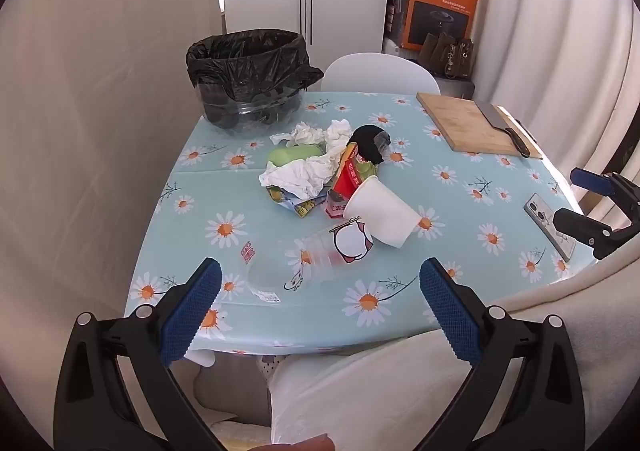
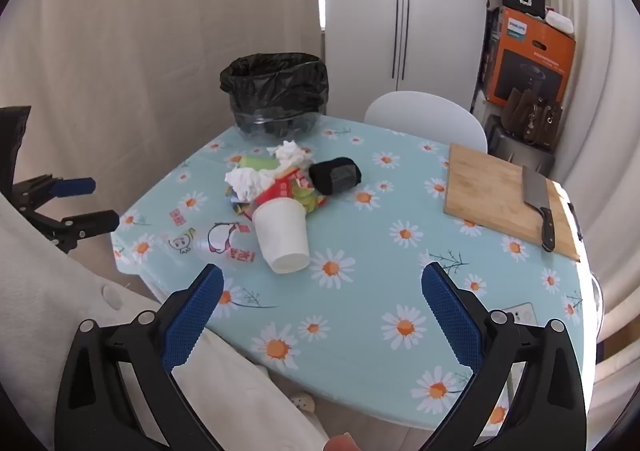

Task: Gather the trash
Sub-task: 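Move both tools toward the trash pile on the table, then close the right gripper on the white paper cup while the left grips the clear cup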

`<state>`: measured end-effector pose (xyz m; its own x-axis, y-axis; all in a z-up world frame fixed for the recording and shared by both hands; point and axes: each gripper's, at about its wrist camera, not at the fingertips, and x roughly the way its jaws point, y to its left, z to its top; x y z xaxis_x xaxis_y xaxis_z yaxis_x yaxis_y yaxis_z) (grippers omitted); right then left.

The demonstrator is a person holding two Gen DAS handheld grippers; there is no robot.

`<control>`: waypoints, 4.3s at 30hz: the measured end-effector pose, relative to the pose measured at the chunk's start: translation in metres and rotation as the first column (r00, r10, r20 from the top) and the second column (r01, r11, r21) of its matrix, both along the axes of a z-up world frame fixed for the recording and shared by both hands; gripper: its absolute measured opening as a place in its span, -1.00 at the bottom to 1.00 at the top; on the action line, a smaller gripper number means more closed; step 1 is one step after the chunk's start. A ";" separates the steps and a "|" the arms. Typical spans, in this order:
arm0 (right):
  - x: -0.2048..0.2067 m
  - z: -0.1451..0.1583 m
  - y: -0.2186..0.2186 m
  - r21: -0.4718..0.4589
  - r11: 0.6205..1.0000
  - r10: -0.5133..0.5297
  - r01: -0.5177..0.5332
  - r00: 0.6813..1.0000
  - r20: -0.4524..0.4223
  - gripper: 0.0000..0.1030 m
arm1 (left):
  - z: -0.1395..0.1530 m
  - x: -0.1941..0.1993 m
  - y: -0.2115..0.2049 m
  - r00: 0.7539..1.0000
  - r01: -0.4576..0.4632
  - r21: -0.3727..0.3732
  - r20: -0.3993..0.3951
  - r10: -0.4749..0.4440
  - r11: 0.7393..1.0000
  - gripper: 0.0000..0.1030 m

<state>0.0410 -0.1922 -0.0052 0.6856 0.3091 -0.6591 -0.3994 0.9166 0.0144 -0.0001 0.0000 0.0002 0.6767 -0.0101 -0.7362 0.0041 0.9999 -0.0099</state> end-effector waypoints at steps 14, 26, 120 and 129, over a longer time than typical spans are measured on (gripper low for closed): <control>0.001 -0.003 0.002 0.004 1.000 0.007 -0.007 1.000 -0.012 0.85 | 0.000 0.000 -0.005 1.000 0.001 -0.001 -0.010 -0.001 1.000 0.89; -0.003 -0.003 0.006 0.001 1.000 0.014 -0.014 1.000 -0.010 0.85 | -0.006 -0.005 0.003 1.000 0.012 -0.010 -0.010 -0.013 1.000 0.89; 0.041 -0.020 0.029 -0.074 0.978 0.180 -0.194 0.969 -0.167 0.84 | -0.046 0.019 0.028 0.987 0.007 -0.046 -0.163 -0.014 0.999 0.89; 0.072 -0.027 0.046 -0.057 0.959 0.260 -0.277 0.943 -0.206 0.84 | -0.061 0.037 0.047 0.981 -0.036 -0.070 -0.190 0.023 0.997 0.89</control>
<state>0.1127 -0.1458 -0.0327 0.4409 0.4019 -0.8026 -0.6278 0.7771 0.0443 0.0365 0.0469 -0.0605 0.5259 -0.0502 -0.8491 -0.0342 0.9962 -0.0800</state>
